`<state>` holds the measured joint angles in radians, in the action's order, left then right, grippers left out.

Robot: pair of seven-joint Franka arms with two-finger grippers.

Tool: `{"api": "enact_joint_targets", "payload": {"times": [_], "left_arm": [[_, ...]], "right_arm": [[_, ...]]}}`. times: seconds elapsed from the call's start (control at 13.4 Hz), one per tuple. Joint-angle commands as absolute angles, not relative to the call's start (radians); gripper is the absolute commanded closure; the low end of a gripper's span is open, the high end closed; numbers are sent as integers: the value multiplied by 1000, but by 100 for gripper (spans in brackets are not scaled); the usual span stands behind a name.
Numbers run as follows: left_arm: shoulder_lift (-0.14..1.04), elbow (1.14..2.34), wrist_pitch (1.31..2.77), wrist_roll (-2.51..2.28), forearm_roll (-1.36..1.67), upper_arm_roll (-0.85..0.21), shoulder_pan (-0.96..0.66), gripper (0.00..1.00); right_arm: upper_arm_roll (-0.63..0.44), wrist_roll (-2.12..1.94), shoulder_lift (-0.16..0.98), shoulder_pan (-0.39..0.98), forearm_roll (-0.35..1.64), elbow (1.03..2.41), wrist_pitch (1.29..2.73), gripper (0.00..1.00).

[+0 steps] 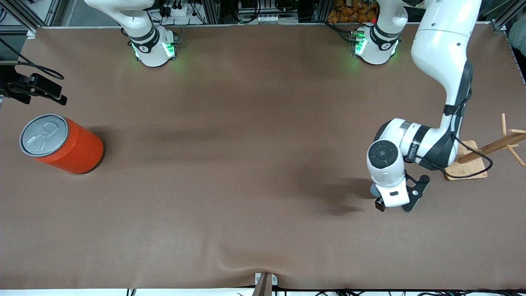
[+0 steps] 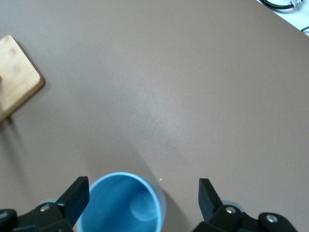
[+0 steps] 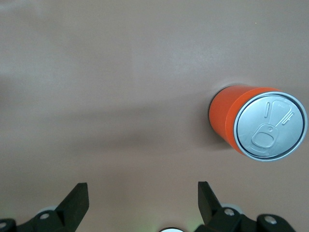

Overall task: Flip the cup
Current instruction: 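Lower the held cup with the left gripper beside the wooden stand, then set the cup upright on the table and open the left gripper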

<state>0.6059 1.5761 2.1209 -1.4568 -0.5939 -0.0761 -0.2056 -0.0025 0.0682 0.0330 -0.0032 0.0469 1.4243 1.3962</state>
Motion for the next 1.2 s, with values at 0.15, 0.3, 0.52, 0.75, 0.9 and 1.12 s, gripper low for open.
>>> {"api": "enact_joint_targets", "payload": {"times": [0.15, 0.3, 0.52, 0.75, 0.9, 1.12], "left_arm": [[526, 1589, 2053, -1226, -505, -83, -184, 0], [508, 1594, 2039, -1137, -488, -83, -173, 0], [479, 1601, 1979, -969, -448, -84, -155, 0], [445, 1634, 1956, -885, -434, -84, -147, 0], [398, 1683, 1962, -821, -433, -87, -120, 0], [347, 1727, 1973, -717, -376, -89, -95, 0]], "right_arm": [[-9, 60, 37, 5, 63, 1411, 1396, 0], [-9, 57, 37, 5, 63, 1413, 1397, 0], [-9, 12, 35, 3, 63, 1414, 1399, 0], [-9, 11, 35, 2, 63, 1417, 1399, 0], [-9, 11, 35, 3, 63, 1417, 1399, 0], [-9, 11, 35, 2, 63, 1419, 1401, 0]]}}
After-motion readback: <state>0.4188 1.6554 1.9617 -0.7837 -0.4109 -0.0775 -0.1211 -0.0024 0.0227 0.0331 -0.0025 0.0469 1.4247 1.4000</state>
